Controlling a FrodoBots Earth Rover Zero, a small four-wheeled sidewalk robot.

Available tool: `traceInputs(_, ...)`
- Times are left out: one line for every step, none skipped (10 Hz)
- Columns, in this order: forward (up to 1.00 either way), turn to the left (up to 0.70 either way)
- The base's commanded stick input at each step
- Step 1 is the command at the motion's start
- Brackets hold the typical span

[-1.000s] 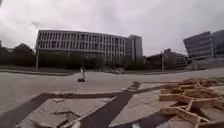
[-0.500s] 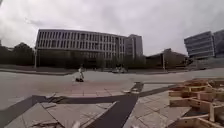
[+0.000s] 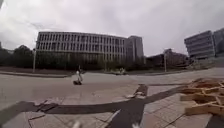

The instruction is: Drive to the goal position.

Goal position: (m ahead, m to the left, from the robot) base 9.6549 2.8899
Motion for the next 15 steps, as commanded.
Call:
traceInputs(0.70, 0.00)
traceInputs(0.70, 0.00)
traceInputs(0.70, 0.00)
traceInputs(0.70, 0.00)
traceInputs(0.70, 0.00)
traceInputs(0.70, 0.00)
traceInputs(0.70, 0.00)
traceInputs(0.70, 0.00)
traceInputs(0.70, 0.00)
traceInputs(0.70, 0.00)
traceInputs(0.70, 0.00)
traceInputs(0.70, 0.00)
traceInputs(0.70, 0.00)
traceInputs(0.70, 0.00)
traceInputs(0.70, 0.00)
